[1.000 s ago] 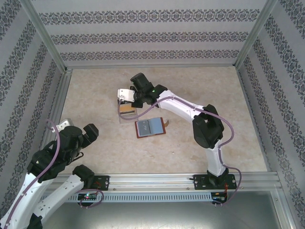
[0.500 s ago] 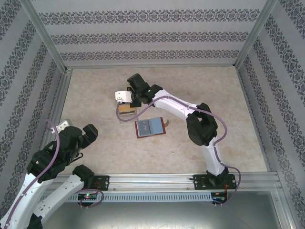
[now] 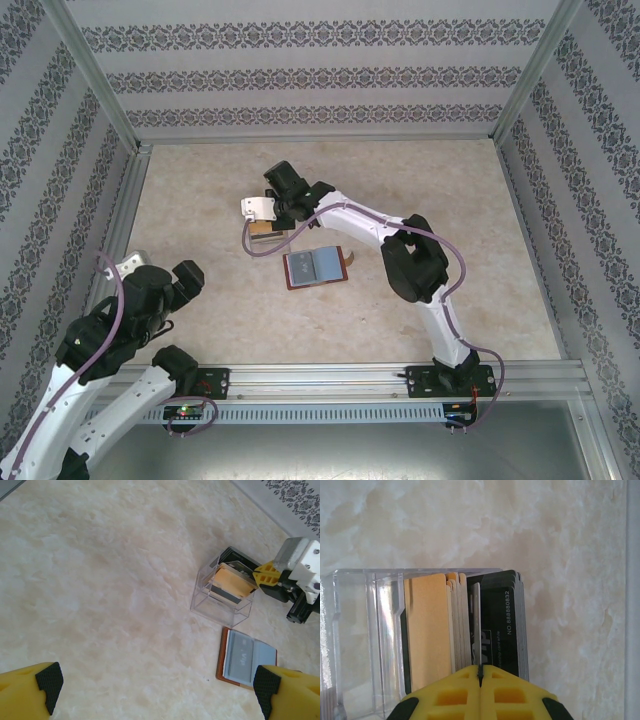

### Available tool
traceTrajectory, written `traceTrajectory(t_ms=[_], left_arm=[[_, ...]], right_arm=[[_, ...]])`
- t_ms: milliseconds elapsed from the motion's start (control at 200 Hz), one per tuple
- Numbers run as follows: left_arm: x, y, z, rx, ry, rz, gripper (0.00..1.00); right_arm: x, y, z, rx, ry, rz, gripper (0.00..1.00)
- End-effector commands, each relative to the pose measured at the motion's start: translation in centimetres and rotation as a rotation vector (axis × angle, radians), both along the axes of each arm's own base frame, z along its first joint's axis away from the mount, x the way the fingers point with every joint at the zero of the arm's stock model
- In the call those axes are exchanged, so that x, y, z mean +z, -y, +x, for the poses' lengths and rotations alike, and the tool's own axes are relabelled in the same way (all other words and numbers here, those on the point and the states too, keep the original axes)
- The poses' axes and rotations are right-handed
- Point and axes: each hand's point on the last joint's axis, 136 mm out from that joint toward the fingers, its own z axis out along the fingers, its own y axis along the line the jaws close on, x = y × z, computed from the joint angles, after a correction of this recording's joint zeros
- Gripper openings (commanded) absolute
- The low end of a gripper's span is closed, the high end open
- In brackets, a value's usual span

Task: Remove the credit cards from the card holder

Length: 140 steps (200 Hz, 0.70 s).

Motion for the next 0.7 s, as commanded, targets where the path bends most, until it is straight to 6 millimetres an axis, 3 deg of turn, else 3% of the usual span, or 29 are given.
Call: traceTrajectory(t_ms=[0, 60, 215, 495, 695], left_arm=[[-0.4, -0.9, -0.7, 0.029, -0.015, 0.017, 1.00], [-0.5, -0.9, -0.7, 0.030, -0.013, 0.014, 1.00], [-0.6, -0.7, -0.6, 0.027, -0.014, 0.009, 1.00], [-0.7, -0.7, -0.7, 0.023, -0.015, 0.007, 1.00], [-0.5, -0.3, -0.3, 0.003, -0.005, 0.005, 1.00]], right_arm=[[0.6, -1.1, 0.7, -0.026, 0.029, 0.031, 0.06], [0.8, -1.1, 1.0, -0.040, 0.040, 0.036, 0.20], [0.7, -1.1, 0.9, -0.050, 0.036, 0.039, 0.29], [0.5, -1.1, 1.8, -0.089, 0.063, 0.037, 0.30], [2.6, -1.1, 2.7, -0.148, 0.074, 0.106, 0.30]])
